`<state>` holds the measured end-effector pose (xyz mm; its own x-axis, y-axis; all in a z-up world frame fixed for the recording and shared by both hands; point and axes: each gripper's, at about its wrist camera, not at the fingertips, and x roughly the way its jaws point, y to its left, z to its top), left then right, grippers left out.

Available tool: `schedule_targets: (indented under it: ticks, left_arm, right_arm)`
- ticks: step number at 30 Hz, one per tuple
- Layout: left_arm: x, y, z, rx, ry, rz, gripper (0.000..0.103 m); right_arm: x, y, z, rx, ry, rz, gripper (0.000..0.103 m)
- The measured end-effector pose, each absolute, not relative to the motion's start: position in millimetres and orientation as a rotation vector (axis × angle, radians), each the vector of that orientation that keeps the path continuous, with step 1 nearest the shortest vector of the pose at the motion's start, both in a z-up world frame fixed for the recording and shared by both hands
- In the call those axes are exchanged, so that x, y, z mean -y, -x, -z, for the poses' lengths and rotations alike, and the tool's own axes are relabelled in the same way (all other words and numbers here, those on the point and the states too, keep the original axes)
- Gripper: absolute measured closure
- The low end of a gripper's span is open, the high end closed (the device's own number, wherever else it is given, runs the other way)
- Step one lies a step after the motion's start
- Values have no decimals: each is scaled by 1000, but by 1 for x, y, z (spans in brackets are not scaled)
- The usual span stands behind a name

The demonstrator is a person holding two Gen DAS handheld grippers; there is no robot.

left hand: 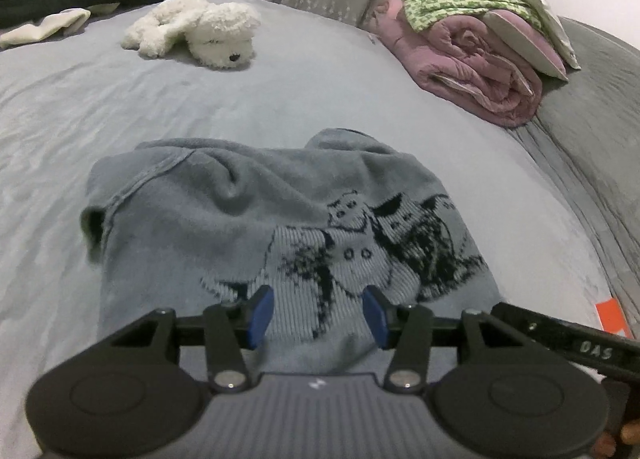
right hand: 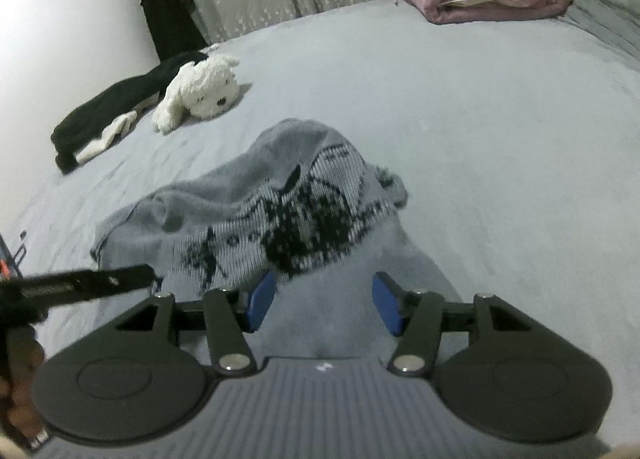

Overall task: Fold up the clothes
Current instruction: 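Move both grippers down to the edge of the grey sweater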

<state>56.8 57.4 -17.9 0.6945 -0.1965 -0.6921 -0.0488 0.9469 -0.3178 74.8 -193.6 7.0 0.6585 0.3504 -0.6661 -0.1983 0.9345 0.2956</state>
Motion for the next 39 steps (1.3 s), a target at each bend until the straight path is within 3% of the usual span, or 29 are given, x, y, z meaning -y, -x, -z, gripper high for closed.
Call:
schedule_targets:
  ticks: [10, 28, 29, 31, 32, 39]
  left_arm:
    - [-69, -86, 39, -830, 294, 36, 52]
    - [-83, -101, 42, -853, 329, 31, 51]
    - [-84, -102, 42, -855, 329, 33, 51]
    - [-84, -102, 43, -859, 329, 35, 51]
    - [-84, -103, 43, -860, 332, 34, 51]
    - [-89, -102, 44, -869, 379, 34, 51]
  right_arm:
    - [190, -114, 4, -788, -285, -209, 43]
    - [162, -202, 12, -679, -72, -218, 38]
    - [160, -205, 14, -680, -64, -227, 40]
    - [155, -209, 17, -696, -57, -256, 68]
    - [153, -212, 19, -704, -54, -270, 88]
    - [135, -187, 6, -682, -79, -388, 93]
